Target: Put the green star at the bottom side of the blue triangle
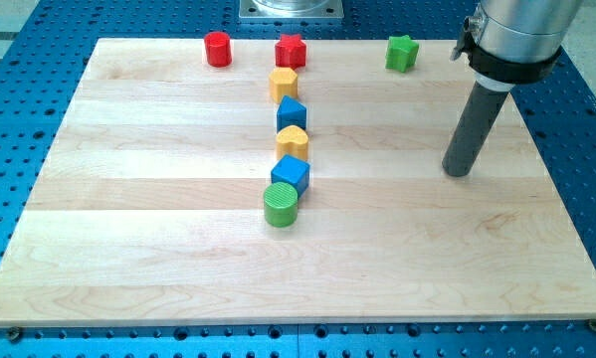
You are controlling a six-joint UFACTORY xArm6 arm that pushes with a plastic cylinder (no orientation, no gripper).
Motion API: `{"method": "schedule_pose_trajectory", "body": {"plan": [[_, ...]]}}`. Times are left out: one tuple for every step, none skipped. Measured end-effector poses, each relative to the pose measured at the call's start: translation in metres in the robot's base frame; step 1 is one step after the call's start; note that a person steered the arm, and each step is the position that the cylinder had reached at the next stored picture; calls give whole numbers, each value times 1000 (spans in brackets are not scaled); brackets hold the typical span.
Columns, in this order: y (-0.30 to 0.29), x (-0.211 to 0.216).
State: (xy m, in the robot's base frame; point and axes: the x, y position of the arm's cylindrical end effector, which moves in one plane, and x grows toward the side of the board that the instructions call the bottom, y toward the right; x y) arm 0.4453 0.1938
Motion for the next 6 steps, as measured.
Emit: {"method": "schedule_pose_trajectory", "body": {"plan": [[-2,0],[-8,1],[-8,-4],[-22,-17],[-23,-36],[-24,-48]]}}
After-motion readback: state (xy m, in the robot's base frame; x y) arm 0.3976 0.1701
